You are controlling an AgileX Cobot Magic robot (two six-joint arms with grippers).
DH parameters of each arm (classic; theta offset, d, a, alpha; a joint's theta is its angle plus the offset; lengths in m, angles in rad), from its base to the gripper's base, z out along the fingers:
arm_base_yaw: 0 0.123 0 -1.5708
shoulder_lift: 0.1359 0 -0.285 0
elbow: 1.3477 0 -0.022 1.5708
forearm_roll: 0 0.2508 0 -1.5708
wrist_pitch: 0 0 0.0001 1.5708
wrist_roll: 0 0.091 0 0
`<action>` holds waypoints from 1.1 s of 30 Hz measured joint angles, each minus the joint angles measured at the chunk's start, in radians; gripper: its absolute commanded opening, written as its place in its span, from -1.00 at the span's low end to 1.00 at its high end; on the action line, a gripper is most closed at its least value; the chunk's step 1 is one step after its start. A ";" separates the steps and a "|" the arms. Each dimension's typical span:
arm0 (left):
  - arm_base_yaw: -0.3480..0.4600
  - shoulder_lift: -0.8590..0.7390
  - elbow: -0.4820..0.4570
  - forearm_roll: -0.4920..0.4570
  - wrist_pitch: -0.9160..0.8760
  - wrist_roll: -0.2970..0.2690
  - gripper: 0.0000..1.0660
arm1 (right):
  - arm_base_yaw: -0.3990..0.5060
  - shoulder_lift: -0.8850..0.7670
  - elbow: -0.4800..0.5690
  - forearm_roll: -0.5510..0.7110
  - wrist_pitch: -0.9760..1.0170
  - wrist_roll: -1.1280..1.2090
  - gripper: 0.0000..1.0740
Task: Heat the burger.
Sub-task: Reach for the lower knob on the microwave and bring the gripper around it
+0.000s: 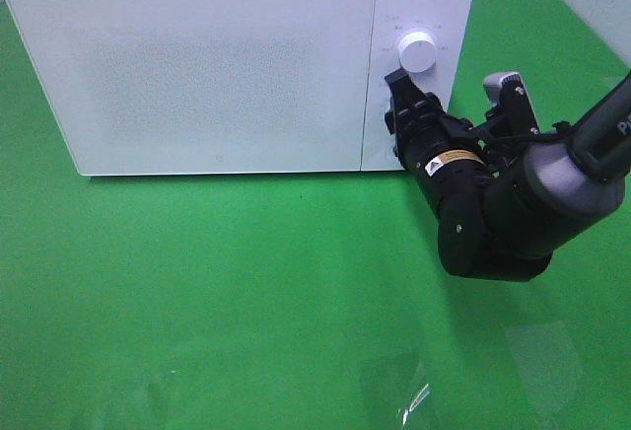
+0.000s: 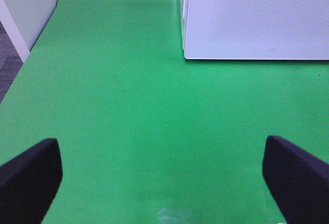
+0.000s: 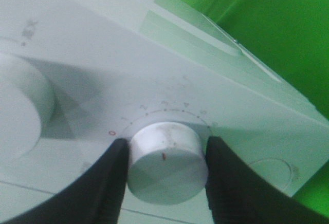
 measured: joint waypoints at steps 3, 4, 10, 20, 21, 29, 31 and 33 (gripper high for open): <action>0.000 0.000 0.000 0.000 0.000 0.000 0.83 | -0.002 0.000 0.001 -0.005 -0.003 0.104 -0.98; 0.000 0.000 0.000 0.000 0.000 0.000 0.83 | -0.002 0.000 0.001 -0.005 -0.003 0.178 -0.98; 0.000 0.000 0.000 0.000 0.000 0.000 0.83 | -0.002 0.000 0.003 -0.009 -0.007 0.368 -0.97; 0.000 0.000 0.000 0.000 0.000 0.000 0.83 | -0.006 0.000 0.004 -0.020 -0.007 0.508 -0.96; 0.000 0.000 0.000 0.000 0.000 0.000 0.83 | -0.006 0.000 0.004 -0.020 -0.007 0.508 -0.96; 0.000 0.000 0.000 0.000 0.000 0.000 0.83 | -0.007 0.000 0.007 -0.022 -0.007 0.510 -0.80; 0.000 0.000 0.000 0.000 0.000 0.000 0.83 | -0.007 0.000 0.007 -0.021 -0.007 0.510 -0.75; 0.000 0.000 0.000 0.000 0.000 0.000 0.83 | -0.007 0.000 0.007 -0.019 -0.007 0.510 -0.70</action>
